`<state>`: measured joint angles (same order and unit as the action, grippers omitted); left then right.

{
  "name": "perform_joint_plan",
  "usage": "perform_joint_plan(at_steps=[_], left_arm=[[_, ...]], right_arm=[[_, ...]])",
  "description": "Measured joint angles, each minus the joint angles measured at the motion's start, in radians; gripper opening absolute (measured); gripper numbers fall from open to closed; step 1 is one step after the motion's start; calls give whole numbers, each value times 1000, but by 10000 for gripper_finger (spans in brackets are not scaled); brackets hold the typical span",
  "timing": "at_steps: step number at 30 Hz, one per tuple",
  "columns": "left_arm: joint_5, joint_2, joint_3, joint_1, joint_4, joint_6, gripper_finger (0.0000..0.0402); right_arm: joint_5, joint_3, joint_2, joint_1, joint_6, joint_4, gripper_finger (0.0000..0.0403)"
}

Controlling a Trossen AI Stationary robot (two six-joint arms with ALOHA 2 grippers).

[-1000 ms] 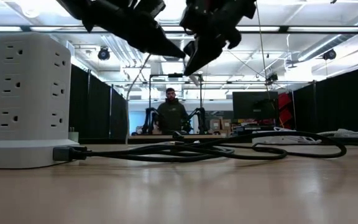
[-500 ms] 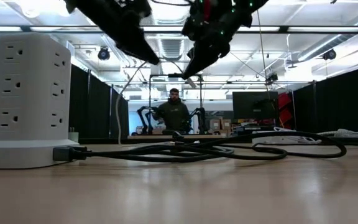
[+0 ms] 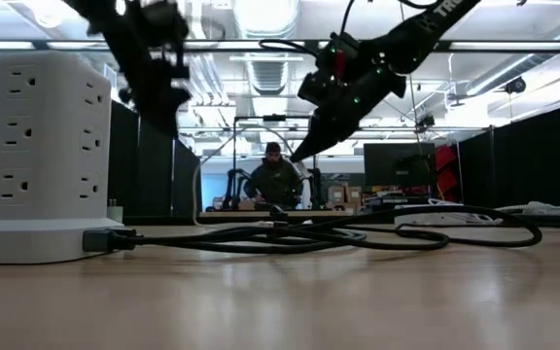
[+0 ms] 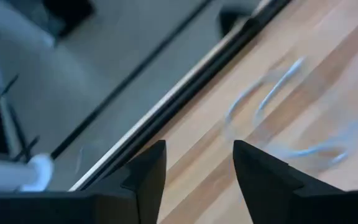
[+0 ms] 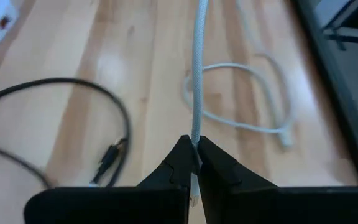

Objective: Plug in charger cables
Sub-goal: Insert the white charger cable into the white charger adapter

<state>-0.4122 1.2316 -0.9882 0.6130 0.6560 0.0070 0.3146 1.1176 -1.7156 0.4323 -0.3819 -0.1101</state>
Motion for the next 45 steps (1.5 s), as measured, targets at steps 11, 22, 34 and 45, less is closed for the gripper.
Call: perform_joint_plan(at_steps=[11, 22, 34, 45], left_arm=[[73, 360, -204, 258, 391, 242, 116], [-243, 738, -440, 260, 713, 471, 123], [-388, 779, -432, 277, 706, 1052, 154], [-278, 777, -414, 310, 573, 1201, 152]], right_arm=[[36, -41, 45, -4, -9, -23, 0], [37, -34, 55, -9, -4, -91, 0], [60, -35, 55, -16, 2, -159, 0], [61, -36, 56, -49, 44, -187, 0]])
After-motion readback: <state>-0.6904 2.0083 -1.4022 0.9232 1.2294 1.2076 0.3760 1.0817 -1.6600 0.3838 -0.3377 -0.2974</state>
